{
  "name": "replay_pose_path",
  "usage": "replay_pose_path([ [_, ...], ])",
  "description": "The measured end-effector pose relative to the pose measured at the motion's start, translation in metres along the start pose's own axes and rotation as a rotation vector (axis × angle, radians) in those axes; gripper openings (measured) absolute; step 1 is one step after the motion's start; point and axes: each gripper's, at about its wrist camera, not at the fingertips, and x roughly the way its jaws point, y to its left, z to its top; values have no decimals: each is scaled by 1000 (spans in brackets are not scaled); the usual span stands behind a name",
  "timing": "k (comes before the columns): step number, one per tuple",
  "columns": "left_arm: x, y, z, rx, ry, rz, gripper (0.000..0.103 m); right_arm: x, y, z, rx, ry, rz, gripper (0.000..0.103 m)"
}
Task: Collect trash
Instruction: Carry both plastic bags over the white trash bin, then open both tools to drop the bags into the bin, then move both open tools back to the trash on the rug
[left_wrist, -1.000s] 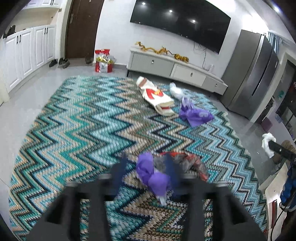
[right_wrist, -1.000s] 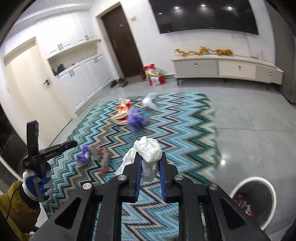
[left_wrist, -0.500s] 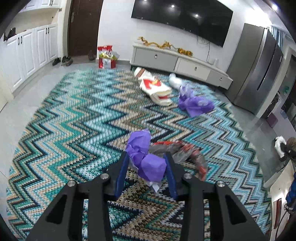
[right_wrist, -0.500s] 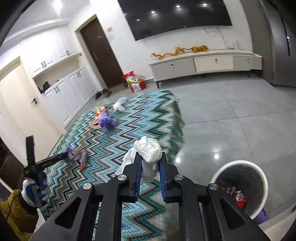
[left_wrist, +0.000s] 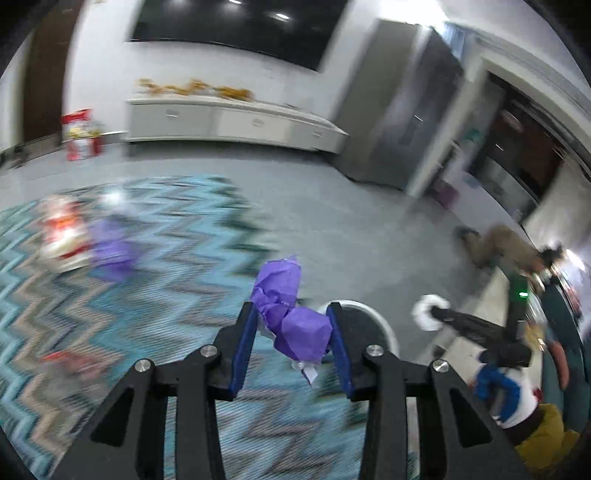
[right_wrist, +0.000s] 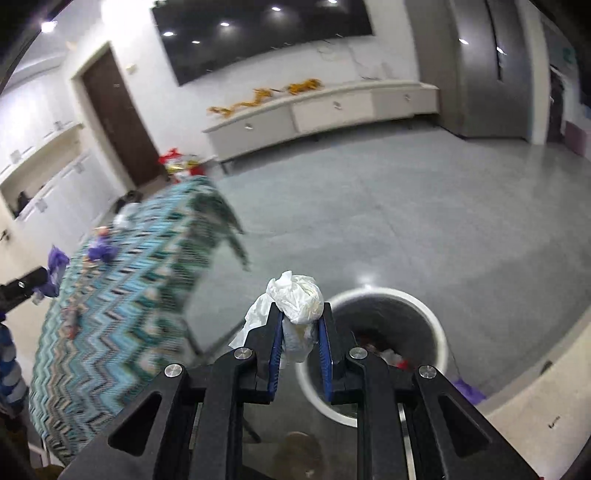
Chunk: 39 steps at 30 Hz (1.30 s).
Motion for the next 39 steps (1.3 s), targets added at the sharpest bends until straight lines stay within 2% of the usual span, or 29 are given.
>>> replay_pose_path([
  [4,67,-60,14,56,86,-86,37,12,-32,-2,41,28,-49,20],
  [9,140,-118,19,94,172,-137,39,25,-59,5,75,42,-77,29],
  [13,180,-140,19,98,227,-135,42,37,-71,9,89,57,-96,38],
  [17,195,-150,18,100,255,-134,45,39,-77,7,99,56,-100,43],
  [20,190,-153,19,101,249,-143,45,36,-76,7,100,53,-103,43],
  [26,155,-143,23,112,177,-111,45,15,-64,13,83,8,-96,43],
  [32,103,-118,23,123,81,-16,50,-13,-32,24,29,-52,-68,43],
  [39,36,-58,11,91,-12,95,51,-34,27,36,-52,-104,-12,44],
])
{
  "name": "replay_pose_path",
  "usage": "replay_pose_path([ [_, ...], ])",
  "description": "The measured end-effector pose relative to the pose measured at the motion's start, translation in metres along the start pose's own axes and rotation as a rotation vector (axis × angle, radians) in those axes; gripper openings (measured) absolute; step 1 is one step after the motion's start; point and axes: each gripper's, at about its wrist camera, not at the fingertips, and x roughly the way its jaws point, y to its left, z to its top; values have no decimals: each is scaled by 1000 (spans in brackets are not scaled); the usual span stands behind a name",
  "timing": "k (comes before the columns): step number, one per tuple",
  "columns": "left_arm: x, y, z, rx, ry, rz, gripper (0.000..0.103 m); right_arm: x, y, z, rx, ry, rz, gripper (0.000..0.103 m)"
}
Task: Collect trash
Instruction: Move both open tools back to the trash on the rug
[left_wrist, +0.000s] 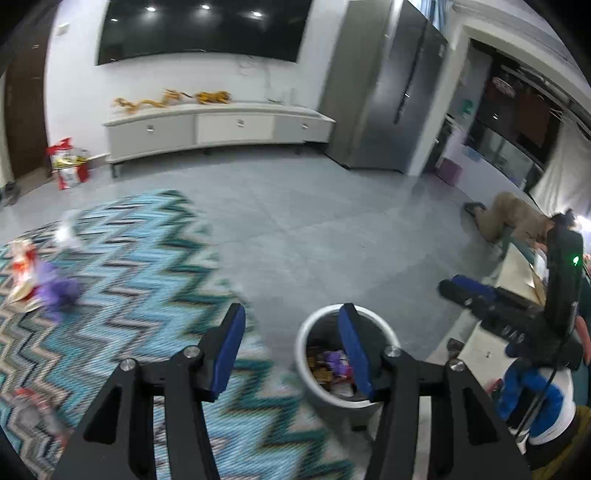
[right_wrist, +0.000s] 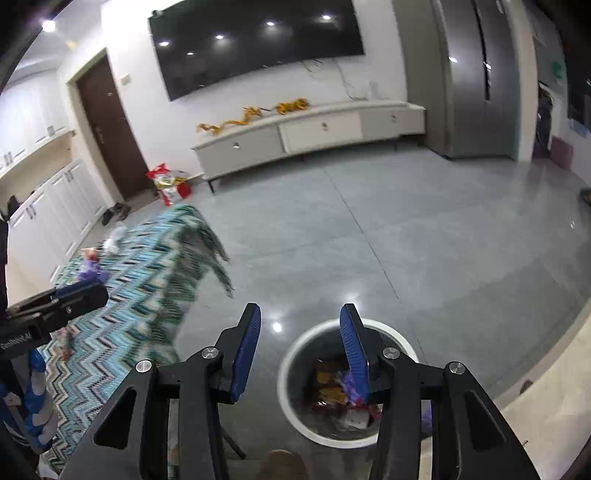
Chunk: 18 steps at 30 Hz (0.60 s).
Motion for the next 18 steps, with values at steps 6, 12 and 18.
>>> replay_pose_path([
  [6,-49,60,-17,-60,-60,103,51,-9,50,11,-62,-26,45,45],
  [12,-93,107,-33,-103,-126,237,51,-20,98,15,-123,-41,87,45],
  [18,-119,130,-55,-95,-160,362,51,-22,137,7,-168,-31,123,45],
])
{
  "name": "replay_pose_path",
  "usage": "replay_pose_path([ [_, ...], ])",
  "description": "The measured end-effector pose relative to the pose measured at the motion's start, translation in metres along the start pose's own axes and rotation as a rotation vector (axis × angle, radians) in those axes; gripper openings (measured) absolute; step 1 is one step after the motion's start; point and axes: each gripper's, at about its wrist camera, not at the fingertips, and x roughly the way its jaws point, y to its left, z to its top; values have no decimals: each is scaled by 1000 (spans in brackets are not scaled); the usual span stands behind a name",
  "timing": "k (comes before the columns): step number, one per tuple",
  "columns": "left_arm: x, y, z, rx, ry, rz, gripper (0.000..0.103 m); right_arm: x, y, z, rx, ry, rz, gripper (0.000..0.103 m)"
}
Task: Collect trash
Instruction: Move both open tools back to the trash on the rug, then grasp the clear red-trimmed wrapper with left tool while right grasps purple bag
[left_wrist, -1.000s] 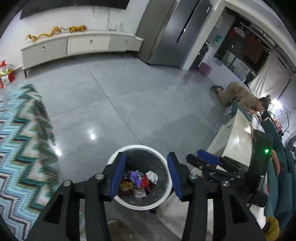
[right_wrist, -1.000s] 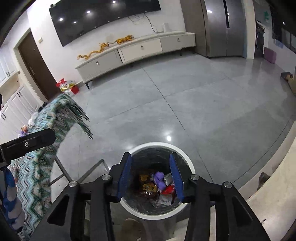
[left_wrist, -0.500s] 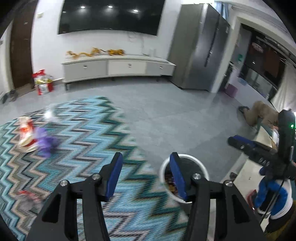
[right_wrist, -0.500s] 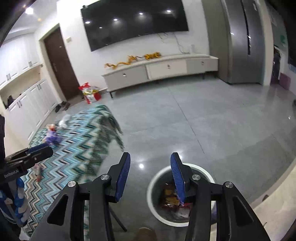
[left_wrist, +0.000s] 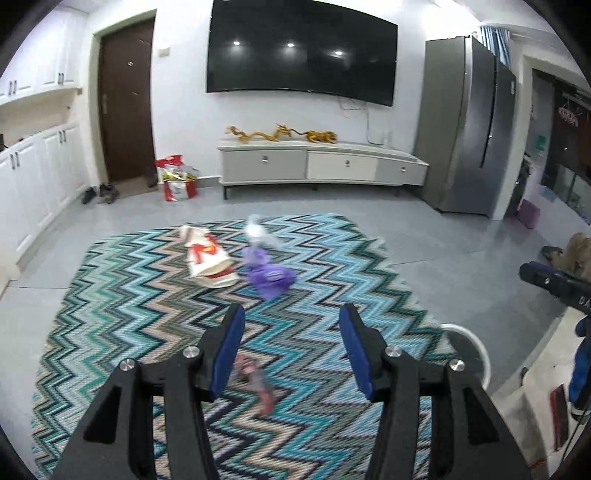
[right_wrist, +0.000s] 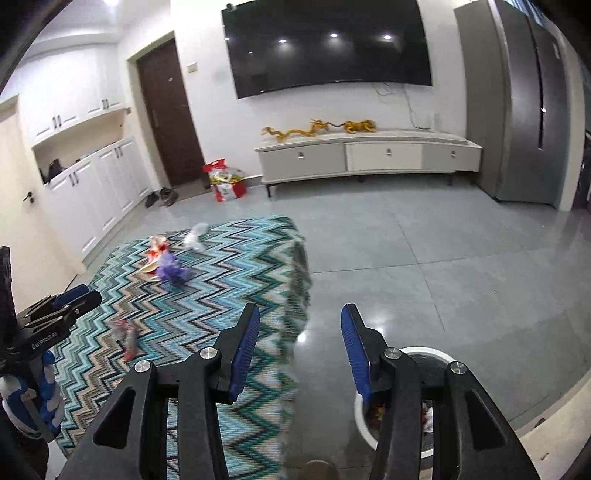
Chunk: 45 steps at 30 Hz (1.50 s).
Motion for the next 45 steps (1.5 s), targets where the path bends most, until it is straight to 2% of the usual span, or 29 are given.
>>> replay_pose_path([
  [6,-12,20,-14,0,-17,45,51,4,31,-6,-48,23,9,46],
  [13,-17,32,-22,-7,-25,52,51,8,57,-8,-90,39,13,54],
  [24,-13,53,-31,-34,-17,48,57,15,81,-1,-136,53,28,55],
  [29,-12,80,-35,-87,-26,62,57,23,89,0,-153,62,36,56],
  [32,-12,98,-41,-99,-22,97,57,28,93,0,-163,66,42,60],
  [36,-6,124,-51,-116,33,126,57,38,97,-1,-167,81,52,60],
  [42,3,152,-63,-185,83,90,57,55,107,-2,-185,111,73,60],
  [45,5,152,-63,-184,86,32,57,62,112,-1,-200,120,84,60],
])
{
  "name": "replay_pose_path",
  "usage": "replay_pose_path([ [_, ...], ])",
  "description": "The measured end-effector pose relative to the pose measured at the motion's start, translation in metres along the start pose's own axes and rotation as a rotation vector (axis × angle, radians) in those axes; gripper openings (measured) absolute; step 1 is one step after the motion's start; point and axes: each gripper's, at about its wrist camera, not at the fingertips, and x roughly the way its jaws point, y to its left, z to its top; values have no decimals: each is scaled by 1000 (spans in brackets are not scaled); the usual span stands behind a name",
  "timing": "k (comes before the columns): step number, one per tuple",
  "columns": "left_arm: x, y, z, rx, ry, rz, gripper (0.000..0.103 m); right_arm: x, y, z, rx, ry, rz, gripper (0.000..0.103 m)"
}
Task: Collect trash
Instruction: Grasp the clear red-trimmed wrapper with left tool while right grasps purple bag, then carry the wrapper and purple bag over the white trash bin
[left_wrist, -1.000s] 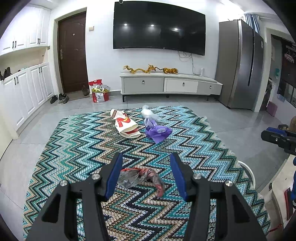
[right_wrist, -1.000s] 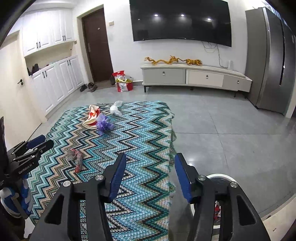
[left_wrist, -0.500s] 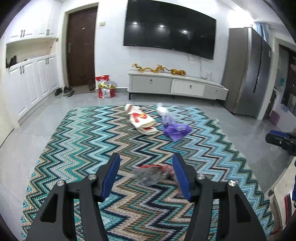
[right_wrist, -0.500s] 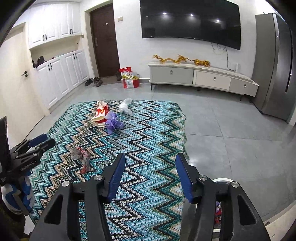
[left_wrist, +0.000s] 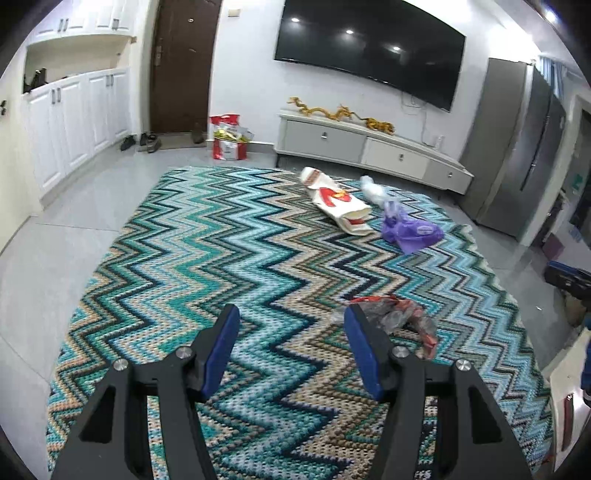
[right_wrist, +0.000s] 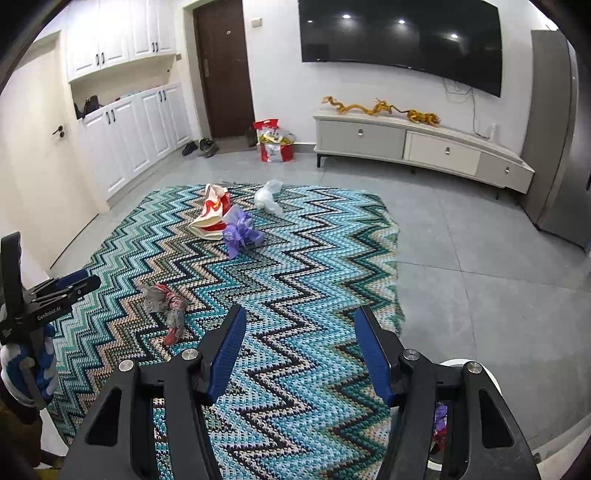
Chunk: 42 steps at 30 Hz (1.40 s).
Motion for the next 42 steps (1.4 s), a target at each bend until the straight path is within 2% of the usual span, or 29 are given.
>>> replay_pose_path([
  [8,27,-25,14,38,74,-194,57,29,12,20,-35,24,41,60],
  [15,68,-59,21,102,156,-280,57,71,26,46,-53,44,99,60],
  [19,91,-74,16,130,213,-291,57,98,35,65,-51,45,140,60],
  [26,101,-80,5,164,226,-305,56,151,58,82,-63,73,197,60],
  [31,102,-80,2,167,214,-325,39,180,64,83,-54,99,207,60],
  [33,102,-82,0,173,214,-338,27,189,63,82,-42,114,203,59],
  [36,100,-88,0,183,207,-341,21,198,61,80,-28,138,211,46],
  [37,98,-89,0,185,202,-337,21,200,61,79,-29,147,217,35],
  [38,97,-89,0,184,197,-331,20,199,60,77,-29,149,222,32],
  [42,86,-87,-1,162,182,-318,18,183,57,74,-34,126,235,27],
])
